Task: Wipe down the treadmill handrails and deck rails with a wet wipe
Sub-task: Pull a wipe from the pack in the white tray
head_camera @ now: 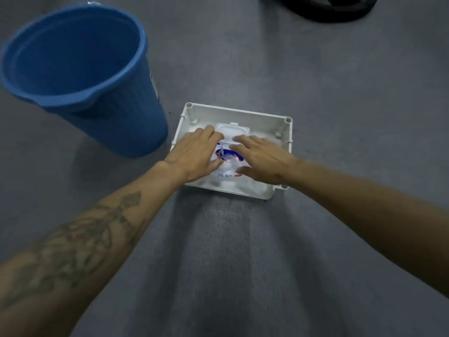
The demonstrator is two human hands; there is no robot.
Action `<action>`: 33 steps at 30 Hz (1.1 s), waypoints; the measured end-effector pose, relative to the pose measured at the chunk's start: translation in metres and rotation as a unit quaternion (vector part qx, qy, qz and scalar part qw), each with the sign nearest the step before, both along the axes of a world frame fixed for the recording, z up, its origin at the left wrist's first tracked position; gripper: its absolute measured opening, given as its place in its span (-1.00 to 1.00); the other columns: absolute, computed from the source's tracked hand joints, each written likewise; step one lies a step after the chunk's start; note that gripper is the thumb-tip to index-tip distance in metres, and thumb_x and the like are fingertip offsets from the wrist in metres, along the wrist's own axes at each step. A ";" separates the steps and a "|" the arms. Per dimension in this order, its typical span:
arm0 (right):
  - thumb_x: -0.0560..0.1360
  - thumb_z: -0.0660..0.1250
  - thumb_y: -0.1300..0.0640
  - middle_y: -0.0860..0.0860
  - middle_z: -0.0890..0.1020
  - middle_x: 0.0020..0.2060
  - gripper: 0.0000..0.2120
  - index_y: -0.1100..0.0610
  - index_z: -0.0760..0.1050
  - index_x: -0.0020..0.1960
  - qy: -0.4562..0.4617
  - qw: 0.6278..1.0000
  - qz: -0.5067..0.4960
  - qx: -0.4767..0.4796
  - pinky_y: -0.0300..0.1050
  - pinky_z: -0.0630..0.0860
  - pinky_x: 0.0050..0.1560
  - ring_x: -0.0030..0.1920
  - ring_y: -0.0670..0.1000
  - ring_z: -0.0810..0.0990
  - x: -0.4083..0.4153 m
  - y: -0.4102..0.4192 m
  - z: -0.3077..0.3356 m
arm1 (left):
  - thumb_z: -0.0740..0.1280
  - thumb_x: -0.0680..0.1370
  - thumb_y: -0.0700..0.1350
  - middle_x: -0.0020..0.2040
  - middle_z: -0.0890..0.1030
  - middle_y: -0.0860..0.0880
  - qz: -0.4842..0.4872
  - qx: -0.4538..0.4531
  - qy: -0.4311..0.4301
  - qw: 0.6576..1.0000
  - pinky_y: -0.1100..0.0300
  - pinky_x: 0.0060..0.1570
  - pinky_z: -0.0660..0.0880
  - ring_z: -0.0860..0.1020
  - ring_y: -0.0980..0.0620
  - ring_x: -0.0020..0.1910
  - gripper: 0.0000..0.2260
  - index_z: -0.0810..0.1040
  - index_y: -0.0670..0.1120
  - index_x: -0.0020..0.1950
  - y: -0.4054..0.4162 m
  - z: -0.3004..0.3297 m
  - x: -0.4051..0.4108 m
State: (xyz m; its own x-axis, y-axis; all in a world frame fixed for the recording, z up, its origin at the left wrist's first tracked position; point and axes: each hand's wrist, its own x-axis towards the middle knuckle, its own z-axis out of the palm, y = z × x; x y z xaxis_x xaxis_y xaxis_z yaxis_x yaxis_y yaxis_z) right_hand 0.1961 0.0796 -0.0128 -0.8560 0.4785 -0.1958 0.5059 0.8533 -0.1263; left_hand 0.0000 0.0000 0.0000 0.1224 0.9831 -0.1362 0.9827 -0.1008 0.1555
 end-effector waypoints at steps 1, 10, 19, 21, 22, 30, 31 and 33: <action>0.64 0.30 -0.11 0.11 0.30 0.52 -0.44 0.10 0.31 0.55 -0.008 1.000 0.007 0.013 0.06 0.36 0.38 0.43 0.15 0.39 -0.001 0.000 -0.003 | 0.32 0.63 0.12 0.28 0.48 -0.09 0.013 -0.003 -0.016 1.000 0.01 0.15 0.39 0.49 -0.13 0.21 -0.58 0.40 -0.07 0.40 0.002 -0.003 0.002; 0.65 0.28 0.18 0.07 0.43 0.22 -0.46 -0.12 0.30 0.58 -0.038 0.999 0.021 -0.004 -0.02 0.44 0.11 0.15 0.09 0.45 -0.007 0.002 -0.007 | 0.29 0.66 0.11 0.12 0.53 -0.06 0.176 -0.043 -0.094 0.979 0.04 -0.09 0.40 0.45 -0.03 -0.05 -0.78 0.42 -0.03 0.10 0.005 -0.023 0.014; 0.67 0.26 0.18 0.09 0.49 0.10 -0.74 0.05 0.57 0.32 -0.010 0.998 -0.054 -0.026 -0.05 0.30 -0.12 0.12 0.15 0.51 -0.023 0.004 -0.015 | 0.41 0.61 -0.10 -0.10 0.63 -0.05 0.289 -0.040 -0.259 0.921 0.07 -0.02 0.50 0.58 -0.07 -0.05 -0.88 0.59 -0.14 -0.06 0.007 -0.040 0.001; 0.66 0.26 0.18 0.09 0.52 0.06 -0.82 0.12 0.61 0.18 -0.006 0.997 -0.075 -0.020 -0.06 0.31 -0.14 0.03 0.15 0.53 -0.032 0.003 -0.015 | 0.45 0.59 -0.08 -0.15 0.65 -0.02 0.297 -0.045 -0.278 0.912 0.13 -0.07 0.48 0.60 -0.03 -0.10 -0.87 0.62 -0.11 -0.11 0.006 -0.041 -0.001; 0.66 0.27 0.18 0.09 0.54 0.06 -0.83 0.14 0.61 0.16 -0.006 0.996 -0.088 -0.019 -0.07 0.32 -0.15 -0.02 0.13 0.52 -0.036 0.002 -0.016 | 0.47 0.58 -0.07 -0.16 0.66 -0.01 0.295 -0.051 -0.281 0.912 0.16 -0.09 0.46 0.60 -0.01 -0.12 -0.86 0.62 -0.10 -0.12 0.005 -0.041 -0.001; 0.65 0.32 0.15 0.09 0.58 0.08 -0.81 0.21 0.60 0.19 -0.013 0.996 -0.090 -0.006 -0.05 0.34 -0.13 -0.05 0.12 0.53 -0.054 -0.004 -0.026 | 0.46 0.58 -0.12 -0.17 0.64 0.05 0.276 -0.058 -0.287 0.915 0.19 -0.12 0.47 0.60 0.04 -0.13 -0.82 0.54 0.01 -0.18 0.002 -0.044 -0.002; 0.65 0.32 0.15 0.09 0.57 0.07 -0.80 0.21 0.61 0.20 -0.013 0.997 -0.082 -0.002 -0.05 0.34 -0.13 -0.09 0.09 0.48 -0.054 -0.004 -0.027 | 0.46 0.58 -0.12 -0.17 0.64 0.04 0.276 -0.055 -0.287 0.916 0.18 -0.11 0.48 0.60 0.04 -0.13 -0.82 0.54 0.01 -0.18 0.002 -0.044 -0.002; 0.64 0.32 0.13 0.08 0.58 0.05 -0.78 0.21 0.61 0.21 -0.011 0.997 -0.082 -0.002 -0.05 0.35 -0.13 -0.13 0.05 0.41 -0.055 -0.005 -0.028 | 0.46 0.58 -0.12 -0.15 0.64 0.03 0.271 -0.054 -0.287 0.917 0.14 -0.09 0.51 0.59 0.02 -0.12 -0.83 0.54 0.00 -0.18 0.001 -0.043 -0.002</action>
